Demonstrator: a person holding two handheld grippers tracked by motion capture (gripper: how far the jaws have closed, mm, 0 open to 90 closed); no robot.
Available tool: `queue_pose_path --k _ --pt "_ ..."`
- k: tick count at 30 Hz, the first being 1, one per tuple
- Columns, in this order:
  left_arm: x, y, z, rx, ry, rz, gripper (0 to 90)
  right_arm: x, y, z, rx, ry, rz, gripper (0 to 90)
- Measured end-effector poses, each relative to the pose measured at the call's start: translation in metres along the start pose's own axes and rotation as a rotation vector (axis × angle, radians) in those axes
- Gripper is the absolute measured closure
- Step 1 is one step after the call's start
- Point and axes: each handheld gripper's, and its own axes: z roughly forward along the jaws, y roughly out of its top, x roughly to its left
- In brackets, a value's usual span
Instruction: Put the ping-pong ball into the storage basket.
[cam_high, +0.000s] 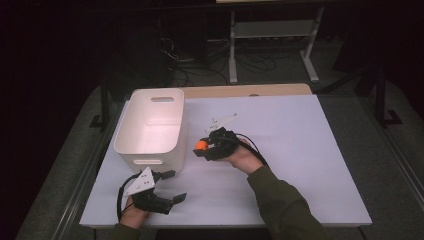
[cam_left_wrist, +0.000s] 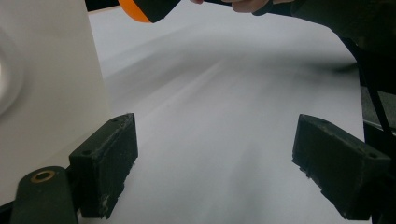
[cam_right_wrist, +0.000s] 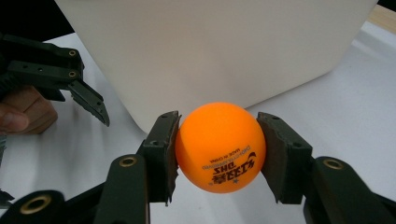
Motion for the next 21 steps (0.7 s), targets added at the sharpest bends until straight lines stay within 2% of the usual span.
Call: queue_pose_path --k 21 --pt "0.000 0.000 0.000 0.000 0.000 -0.001 14.0 0.002 0.017 -0.016 -0.017 -0.010 -0.018 49.5"
